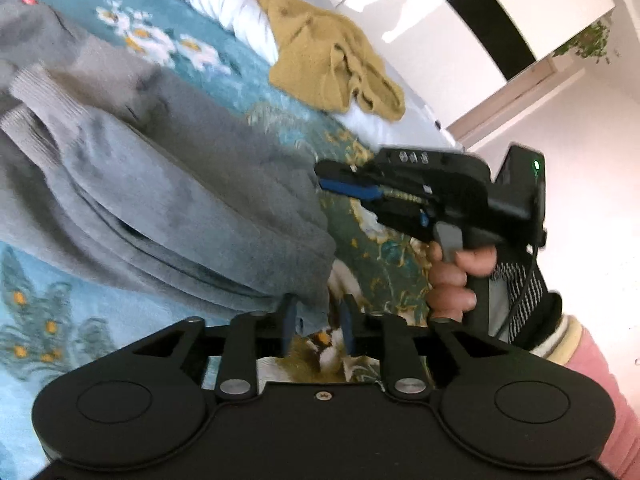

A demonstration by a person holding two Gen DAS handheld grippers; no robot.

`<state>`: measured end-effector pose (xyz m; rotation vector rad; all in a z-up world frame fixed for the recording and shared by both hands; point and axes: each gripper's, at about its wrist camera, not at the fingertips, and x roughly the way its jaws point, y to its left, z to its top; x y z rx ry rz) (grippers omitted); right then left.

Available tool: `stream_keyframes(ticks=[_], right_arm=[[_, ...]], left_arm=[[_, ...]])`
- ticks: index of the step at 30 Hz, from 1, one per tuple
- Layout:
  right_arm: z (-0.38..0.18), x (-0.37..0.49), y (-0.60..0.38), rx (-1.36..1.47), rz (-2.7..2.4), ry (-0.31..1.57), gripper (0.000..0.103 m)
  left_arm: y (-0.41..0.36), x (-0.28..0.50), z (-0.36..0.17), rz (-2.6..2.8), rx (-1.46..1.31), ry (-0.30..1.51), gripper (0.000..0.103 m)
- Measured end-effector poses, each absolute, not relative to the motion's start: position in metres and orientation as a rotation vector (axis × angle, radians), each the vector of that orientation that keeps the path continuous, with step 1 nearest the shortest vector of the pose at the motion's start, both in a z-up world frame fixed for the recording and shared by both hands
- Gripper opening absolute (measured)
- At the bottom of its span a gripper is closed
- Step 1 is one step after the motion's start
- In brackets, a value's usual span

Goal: Fold clothes

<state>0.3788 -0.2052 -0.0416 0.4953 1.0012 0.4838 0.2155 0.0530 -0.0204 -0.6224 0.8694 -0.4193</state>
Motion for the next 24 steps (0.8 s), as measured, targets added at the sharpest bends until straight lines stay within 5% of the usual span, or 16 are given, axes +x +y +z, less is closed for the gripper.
stream_keyframes(ticks=[12,24], right_arm=[[-0.011,0.323,-0.19,0.433,0.551,0.89,0.033],[-0.009,0.31,-0.176,0.44,0.491,0.901,0.04]], left_arm=[[0.156,0.184,0.012,-0.233,-0.734,0.574,0.048],[0.312,0.17,-0.017,0.28,-0.892,0.413,0.065]])
